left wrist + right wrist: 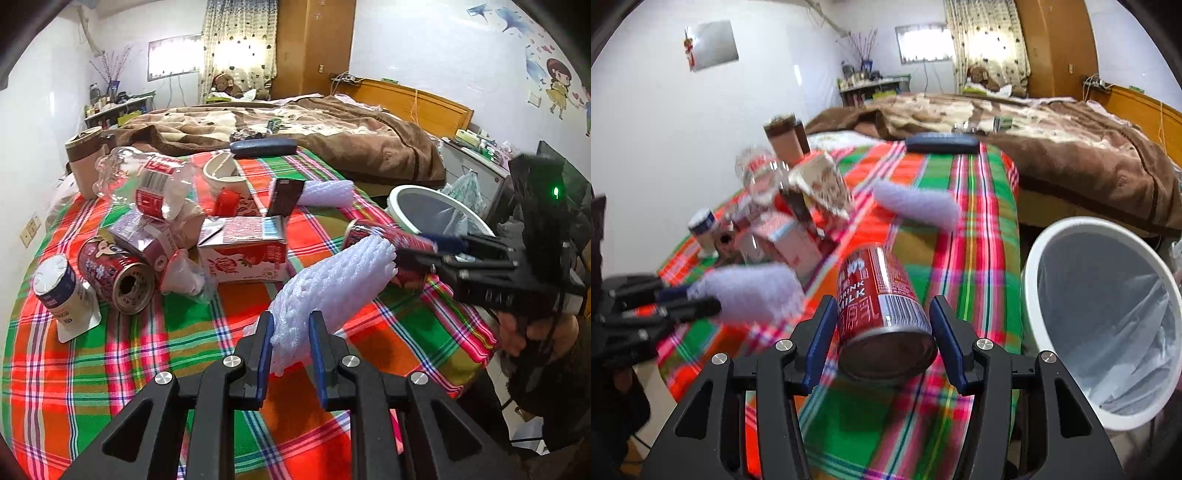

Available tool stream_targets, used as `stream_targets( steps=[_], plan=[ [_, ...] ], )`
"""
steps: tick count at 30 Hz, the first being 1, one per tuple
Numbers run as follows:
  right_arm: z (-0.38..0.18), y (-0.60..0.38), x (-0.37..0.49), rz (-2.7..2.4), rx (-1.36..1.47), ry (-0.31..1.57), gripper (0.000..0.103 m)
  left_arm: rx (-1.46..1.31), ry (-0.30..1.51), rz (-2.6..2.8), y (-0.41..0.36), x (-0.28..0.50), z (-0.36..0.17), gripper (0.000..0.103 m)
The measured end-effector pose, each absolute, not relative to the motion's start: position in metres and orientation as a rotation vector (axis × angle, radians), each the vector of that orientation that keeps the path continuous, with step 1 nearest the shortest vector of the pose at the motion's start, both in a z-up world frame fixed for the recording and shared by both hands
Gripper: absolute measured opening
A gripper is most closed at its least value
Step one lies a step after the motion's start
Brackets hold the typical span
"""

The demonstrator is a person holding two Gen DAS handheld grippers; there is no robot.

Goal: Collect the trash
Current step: 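Carry the can and foam net over the white bin and release both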

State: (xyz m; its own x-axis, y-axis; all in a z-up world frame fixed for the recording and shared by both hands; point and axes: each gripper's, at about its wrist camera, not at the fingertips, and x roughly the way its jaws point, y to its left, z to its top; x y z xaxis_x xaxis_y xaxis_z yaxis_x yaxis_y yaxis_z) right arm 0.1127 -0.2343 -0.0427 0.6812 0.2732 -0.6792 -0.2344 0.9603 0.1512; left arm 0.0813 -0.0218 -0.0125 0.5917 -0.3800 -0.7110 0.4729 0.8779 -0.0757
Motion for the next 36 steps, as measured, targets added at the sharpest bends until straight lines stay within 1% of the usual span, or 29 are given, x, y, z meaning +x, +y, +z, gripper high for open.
stream_targets(
  steps=[4,6,7,10,12,20,28,36],
  plan=[
    [-0.043,-0.220,0.124,0.314,-0.036,0.827,0.055,0.108,0.799,-0.484,-0.016,0.085,-0.012,0.020],
    [-0.041,-0.213,0.130,0.339,-0.073,0.853,0.060,0.105,0.798,-0.478,-0.016,0.087,-0.011,0.020],
    [-0.042,-0.209,0.135,0.339,-0.084,0.862,0.060,0.105,0.798,-0.479,-0.016,0.087,-0.011,0.020],
    [-0.046,-0.204,0.148,0.312,-0.110,0.898,0.060,0.105,0.801,-0.468,-0.016,0.086,-0.011,0.020],
    [-0.047,-0.206,0.151,0.285,-0.092,0.910,0.055,0.097,0.803,-0.464,-0.015,0.087,-0.011,0.020],
    [-0.038,-0.219,0.136,0.269,-0.055,0.872,0.055,0.104,0.791,-0.474,-0.027,0.089,-0.001,0.020],
    [-0.010,-0.277,0.123,0.176,0.061,0.800,0.055,0.108,0.763,-0.543,-0.072,0.099,0.020,0.020],
    [0.003,-0.330,0.120,0.038,0.115,0.771,0.055,0.109,0.758,-0.647,-0.139,0.116,0.033,0.020]
  ],
)
